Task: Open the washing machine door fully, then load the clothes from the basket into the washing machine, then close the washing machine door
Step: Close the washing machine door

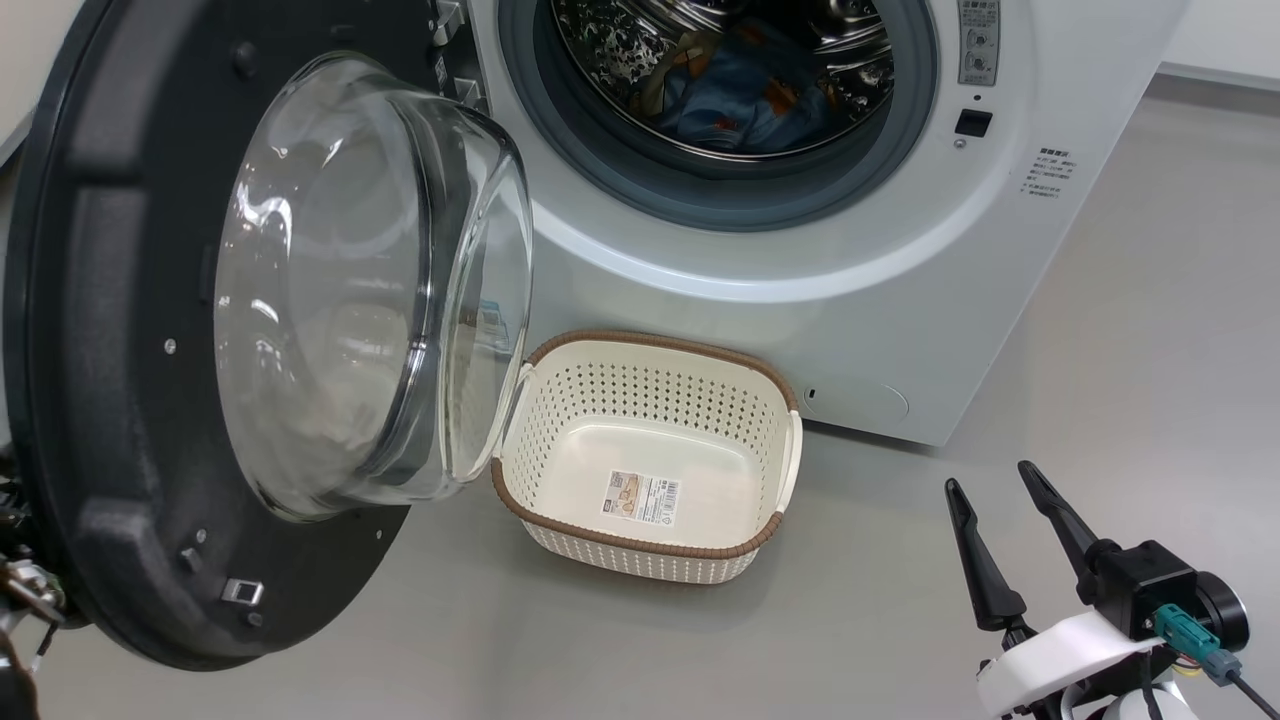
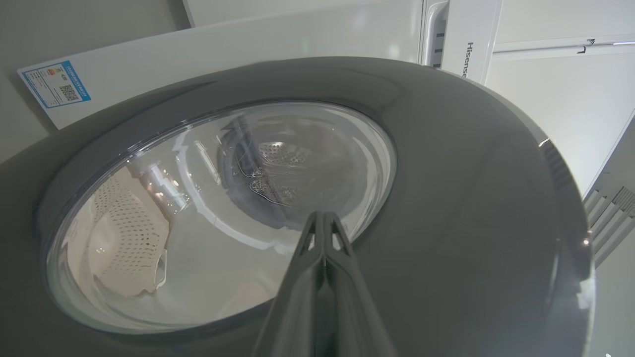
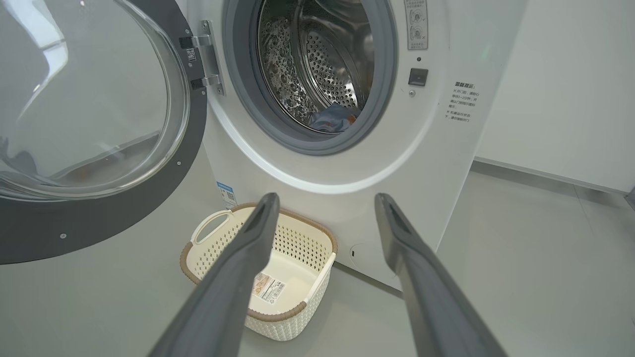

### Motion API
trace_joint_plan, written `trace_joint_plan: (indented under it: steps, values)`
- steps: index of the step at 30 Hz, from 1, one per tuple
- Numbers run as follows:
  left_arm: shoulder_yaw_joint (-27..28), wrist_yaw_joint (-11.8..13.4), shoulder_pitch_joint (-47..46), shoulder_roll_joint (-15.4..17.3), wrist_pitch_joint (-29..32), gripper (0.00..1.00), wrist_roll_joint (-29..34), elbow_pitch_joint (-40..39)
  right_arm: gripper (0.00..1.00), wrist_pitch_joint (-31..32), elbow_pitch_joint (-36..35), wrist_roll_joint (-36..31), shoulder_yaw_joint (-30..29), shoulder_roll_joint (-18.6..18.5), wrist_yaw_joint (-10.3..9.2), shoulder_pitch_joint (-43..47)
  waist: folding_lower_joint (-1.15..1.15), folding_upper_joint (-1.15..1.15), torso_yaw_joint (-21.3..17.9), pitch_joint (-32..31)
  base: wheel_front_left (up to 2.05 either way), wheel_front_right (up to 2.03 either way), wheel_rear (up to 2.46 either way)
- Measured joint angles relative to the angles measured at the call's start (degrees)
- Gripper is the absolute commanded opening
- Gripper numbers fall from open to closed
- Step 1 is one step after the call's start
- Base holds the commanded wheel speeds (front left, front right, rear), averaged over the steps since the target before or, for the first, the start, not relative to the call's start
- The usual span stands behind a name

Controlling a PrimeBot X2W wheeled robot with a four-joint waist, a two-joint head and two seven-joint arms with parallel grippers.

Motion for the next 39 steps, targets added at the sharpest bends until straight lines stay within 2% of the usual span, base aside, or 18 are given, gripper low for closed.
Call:
trace_joint_plan:
  steps: [15,23,39]
  values:
    - [-4.1,0.5,2.6,-6.4,-0.6,0.0,0.5,-7.4,1.0,0.0,-0.1,0.0,0.0,0.3,0.0,0.4,0.0,0.0,-0.7,0.0,0.0,0.0,0.0]
    - [-5.1,0.6,4.4,-7.3,-1.7,0.0,0.7,-10.2,1.0,0.0,-0.1,0.0,1.3,0.7,0.0,0.4,0.0,0.0,-1.9,-0.4,0.0,0.0,0.0]
    - [-8.5,1.0,6.8,-8.6,-5.0,0.0,1.2,-13.3,1.0,0.0,0.2,0.0,1.4,0.3,0.0,0.4,0.0,0.0,-6.9,-1.0,0.0,0.0,0.0]
